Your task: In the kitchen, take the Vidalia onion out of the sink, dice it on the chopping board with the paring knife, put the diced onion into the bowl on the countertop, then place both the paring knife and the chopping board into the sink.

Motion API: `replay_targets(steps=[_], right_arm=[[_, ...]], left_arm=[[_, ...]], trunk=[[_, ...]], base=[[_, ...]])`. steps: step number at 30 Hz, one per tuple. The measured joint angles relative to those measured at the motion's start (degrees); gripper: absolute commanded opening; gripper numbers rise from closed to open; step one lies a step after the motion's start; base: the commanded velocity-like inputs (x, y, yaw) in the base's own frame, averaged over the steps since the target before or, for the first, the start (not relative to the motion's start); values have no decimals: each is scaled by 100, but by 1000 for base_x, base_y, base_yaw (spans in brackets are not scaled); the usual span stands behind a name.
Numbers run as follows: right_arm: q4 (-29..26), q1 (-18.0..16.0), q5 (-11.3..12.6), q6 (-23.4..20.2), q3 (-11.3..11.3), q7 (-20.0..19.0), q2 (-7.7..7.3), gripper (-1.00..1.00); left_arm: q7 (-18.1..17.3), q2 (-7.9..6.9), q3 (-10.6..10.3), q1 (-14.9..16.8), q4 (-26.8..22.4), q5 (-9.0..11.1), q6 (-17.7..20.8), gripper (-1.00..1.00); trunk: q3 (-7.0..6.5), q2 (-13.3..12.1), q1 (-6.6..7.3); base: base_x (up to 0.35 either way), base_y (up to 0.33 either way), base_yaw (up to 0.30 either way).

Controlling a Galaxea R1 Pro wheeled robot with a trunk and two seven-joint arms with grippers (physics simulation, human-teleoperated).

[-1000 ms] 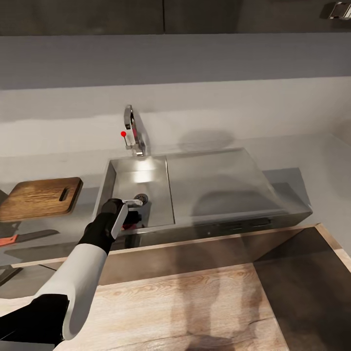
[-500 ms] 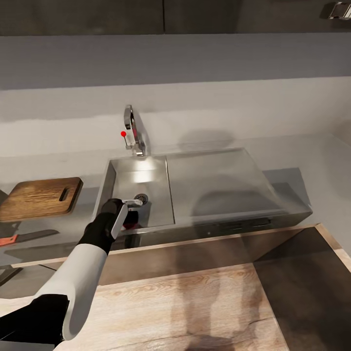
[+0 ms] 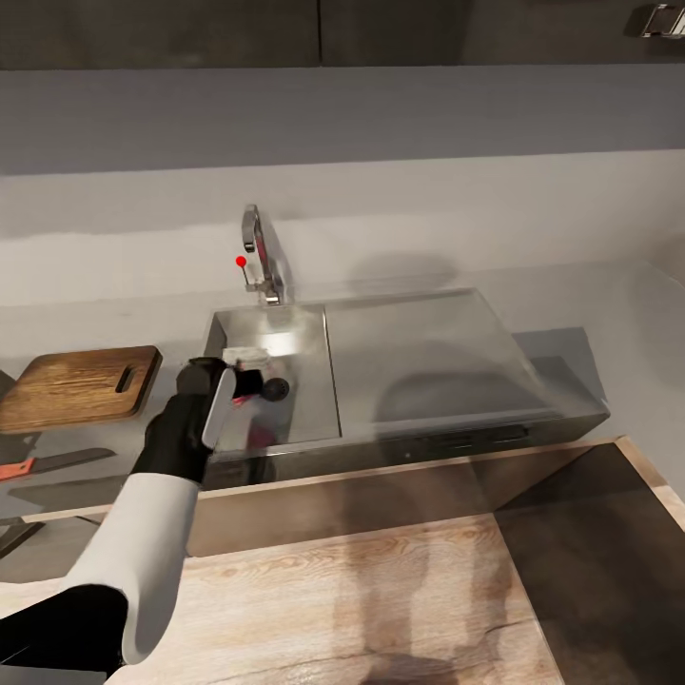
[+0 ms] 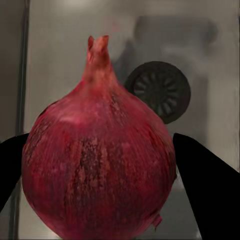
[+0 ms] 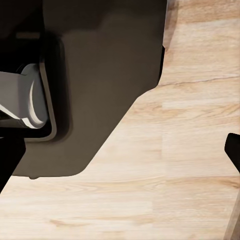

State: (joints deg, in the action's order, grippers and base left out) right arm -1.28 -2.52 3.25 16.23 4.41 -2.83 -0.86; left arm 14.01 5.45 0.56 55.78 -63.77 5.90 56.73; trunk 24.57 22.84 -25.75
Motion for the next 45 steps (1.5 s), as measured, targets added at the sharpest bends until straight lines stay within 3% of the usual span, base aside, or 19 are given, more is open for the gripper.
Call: replay_targets(steps=[7,17,29,45], right_arm=[[0,0,0,0,0,0,7,100],[-8,0,0,0,-2,0,1,100],[-9,0,0,13,-4,0,8,100],[-8,0,5,16,0,-2,16,100]], left_arm=[[1,-80,-1,-1,-1078,-10,100,-100],[-2,-76,-33,-1,-1771,24,117,-100],[-6,-72,-197,-1,-1957,20,118,-100],[-6,-69,-194,-1,-2204,27,119,-100]], trunk=[[0,0,0],[0,0,0],[0,-1,0],[0,-1,-2]], base=[[0,0,0],[0,0,0],[-4,8,0],[-178,233,0]])
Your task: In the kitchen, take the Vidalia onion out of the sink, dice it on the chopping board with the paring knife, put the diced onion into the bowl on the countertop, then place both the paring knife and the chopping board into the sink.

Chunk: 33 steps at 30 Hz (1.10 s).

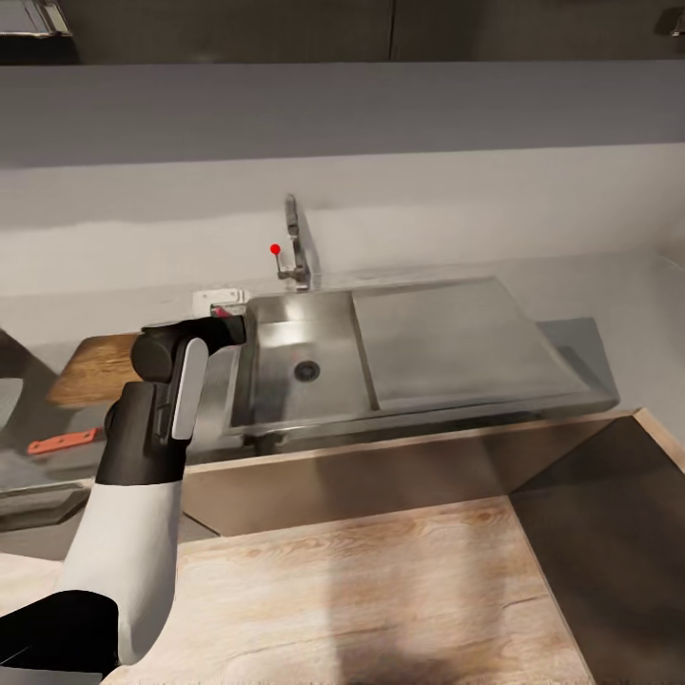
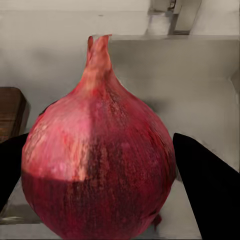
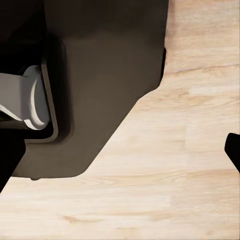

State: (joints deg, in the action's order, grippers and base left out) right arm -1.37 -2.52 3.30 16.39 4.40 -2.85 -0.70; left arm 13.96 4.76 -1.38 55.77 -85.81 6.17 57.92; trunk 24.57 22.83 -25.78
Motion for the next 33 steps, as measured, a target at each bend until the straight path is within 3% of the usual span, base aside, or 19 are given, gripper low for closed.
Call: replay_targets(steps=[15,25,33], right_arm=[[-10,0,1,53,0,-29,11,100],[-29,0,-21,197,9,-63,19,100],[-26,0,-27,278,15,-64,19,100]], left_arm=[[0,-2,18,0,-20,-7,-2,-100],[2,7,18,0,-107,-7,-8,-100],[3,3,18,0,-124,-8,-9,-100]], trunk=[[0,1,2],[0,1,2],[1,1,4]], base=[[-127,270,0],[7,301,0],[168,256,0]])
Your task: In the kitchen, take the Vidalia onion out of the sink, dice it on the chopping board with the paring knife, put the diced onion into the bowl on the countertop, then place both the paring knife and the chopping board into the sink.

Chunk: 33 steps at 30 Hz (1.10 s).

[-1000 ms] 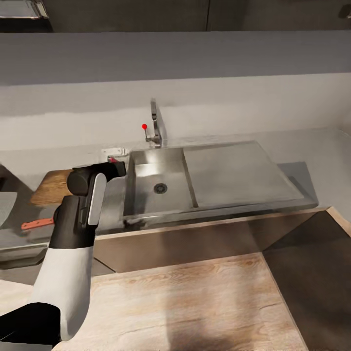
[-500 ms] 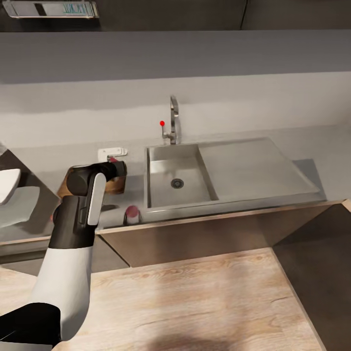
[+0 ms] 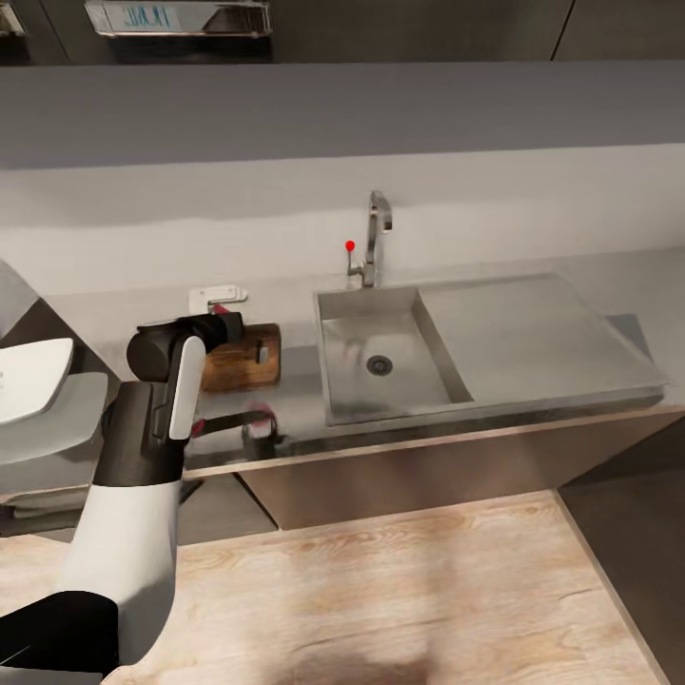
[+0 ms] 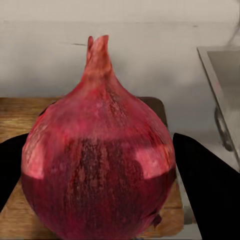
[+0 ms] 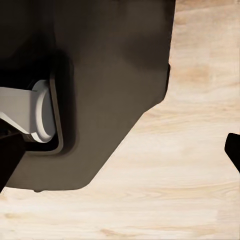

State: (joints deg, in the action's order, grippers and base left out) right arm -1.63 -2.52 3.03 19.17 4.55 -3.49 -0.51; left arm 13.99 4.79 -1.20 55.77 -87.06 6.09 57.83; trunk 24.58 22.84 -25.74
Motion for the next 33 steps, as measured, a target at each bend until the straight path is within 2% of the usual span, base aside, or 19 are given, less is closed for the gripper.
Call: replay_targets(steps=[14,28,33], right_arm=[[9,0,-2,13,2,-17,0,100],[6,0,2,12,3,-6,7,100],[5,1,11,1,-1,32,83,100]], left_arm=[[1,-12,0,0,32,1,-3,-100],[5,-23,0,-18,263,0,-10,-100],[5,-20,0,-18,316,1,-10,-100]], trunk=[[0,0,-1],[0,-1,-2],[0,-1,-2]], base=[[216,182,0],[12,9,0],[0,0,29]])
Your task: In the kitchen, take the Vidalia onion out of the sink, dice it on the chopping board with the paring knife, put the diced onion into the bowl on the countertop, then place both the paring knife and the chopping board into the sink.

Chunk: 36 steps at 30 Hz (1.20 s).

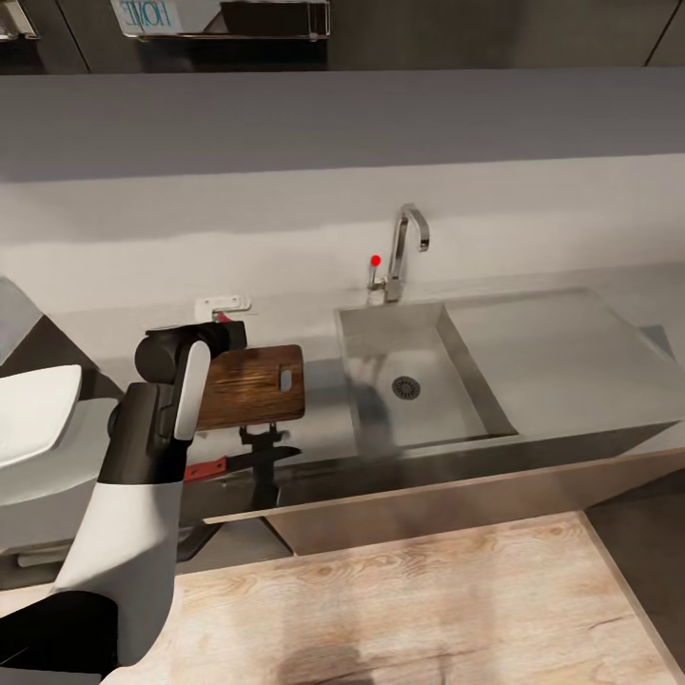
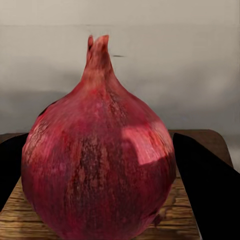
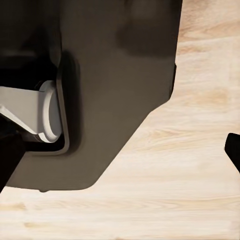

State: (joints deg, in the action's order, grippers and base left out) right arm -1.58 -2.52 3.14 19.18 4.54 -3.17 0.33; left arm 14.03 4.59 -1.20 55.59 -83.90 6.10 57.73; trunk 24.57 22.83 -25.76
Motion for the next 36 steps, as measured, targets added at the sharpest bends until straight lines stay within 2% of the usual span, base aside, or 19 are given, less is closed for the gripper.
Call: replay_targets(steps=[11,16,20,24,36], right_arm=[[-1,-1,11,-10,-11,26,45,100],[-6,0,11,-14,-13,27,39,100],[-5,0,11,-15,-14,27,38,100],[-6,0,8,-16,-20,27,38,100],[-6,0,6,-22,-21,27,38,100]], left_arm=[[0,12,0,0,16,0,0,-100],[0,25,-2,0,61,10,6,-100],[0,133,-18,0,332,26,7,-100],[-6,176,-29,0,616,28,7,-100],[-8,200,-34,1,676,16,9,-100]], trunk=[[7,0,0],[8,0,0],[9,-1,0],[9,0,0],[8,0,-1]], base=[[0,0,189],[0,0,31],[0,0,3],[0,0,0],[-124,0,0]])
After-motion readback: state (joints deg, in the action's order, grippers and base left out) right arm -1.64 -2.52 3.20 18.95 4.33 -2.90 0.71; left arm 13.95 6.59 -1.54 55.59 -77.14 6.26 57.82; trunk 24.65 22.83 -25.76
